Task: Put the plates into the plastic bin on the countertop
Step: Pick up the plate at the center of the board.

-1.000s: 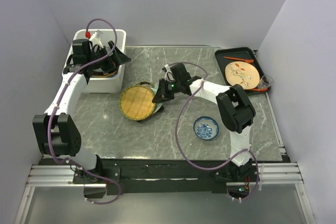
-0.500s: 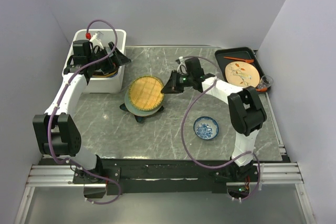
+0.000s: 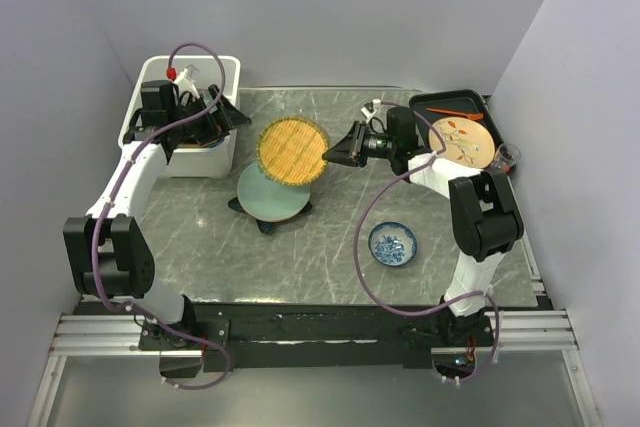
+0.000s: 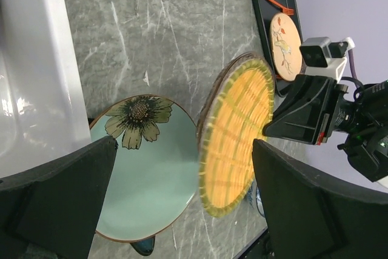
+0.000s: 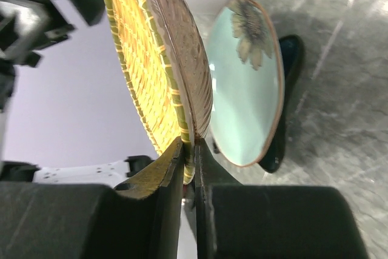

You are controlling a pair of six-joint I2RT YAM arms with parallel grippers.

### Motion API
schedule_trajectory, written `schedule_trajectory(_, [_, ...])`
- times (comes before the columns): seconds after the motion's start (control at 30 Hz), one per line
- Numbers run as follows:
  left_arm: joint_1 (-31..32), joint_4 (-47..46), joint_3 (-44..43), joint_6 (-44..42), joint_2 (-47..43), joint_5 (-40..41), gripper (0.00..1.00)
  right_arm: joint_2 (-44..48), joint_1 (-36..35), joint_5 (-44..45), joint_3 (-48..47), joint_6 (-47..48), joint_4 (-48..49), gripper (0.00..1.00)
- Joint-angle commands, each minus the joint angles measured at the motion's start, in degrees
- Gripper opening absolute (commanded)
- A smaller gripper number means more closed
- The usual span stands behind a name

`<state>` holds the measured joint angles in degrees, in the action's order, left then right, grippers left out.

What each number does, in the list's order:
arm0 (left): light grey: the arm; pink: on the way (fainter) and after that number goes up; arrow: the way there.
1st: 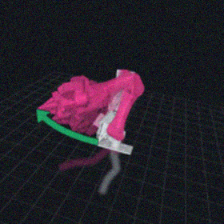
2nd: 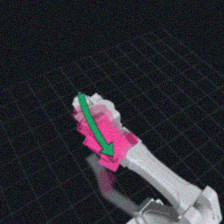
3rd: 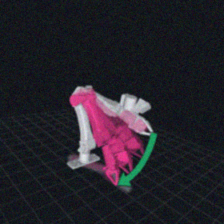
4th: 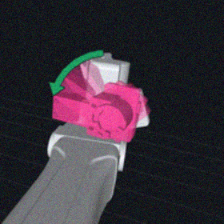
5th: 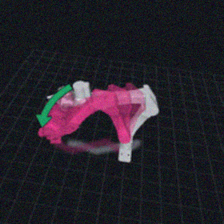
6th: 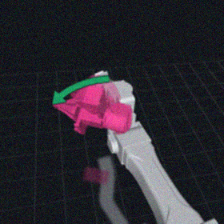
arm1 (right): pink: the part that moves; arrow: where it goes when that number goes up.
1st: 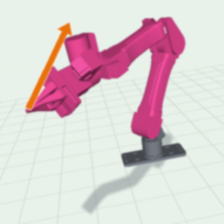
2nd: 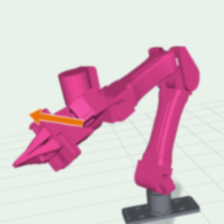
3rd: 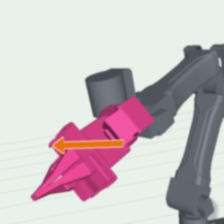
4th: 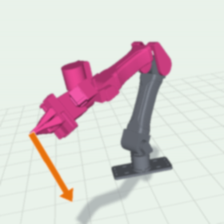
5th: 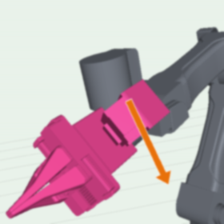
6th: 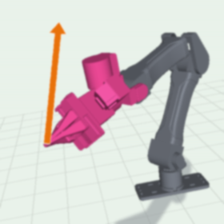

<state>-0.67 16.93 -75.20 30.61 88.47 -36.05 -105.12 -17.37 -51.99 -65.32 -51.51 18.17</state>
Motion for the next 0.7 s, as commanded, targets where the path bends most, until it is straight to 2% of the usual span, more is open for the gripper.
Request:
schedule_trajectory(0.0, [0.1,-1.9,-1.0,-1.1,-0.7,-1.9,0.98,2.7,0.1,-5.6,0.5,-6.2,12.8,0.1])
schedule_trajectory(0.17, [0.1,-2.5,-0.4,-0.7,-0.4,-2.8,0.98,2.2,0.1,-6.1,1.3,-7.4,14.7,0.1])
schedule_trajectory(0.67, [0.1,-9.5,3.7,2.3,1.6,-16.4,0.98,2.0,0.1,-6.6,1.3,-10.6,18.7,0.09])
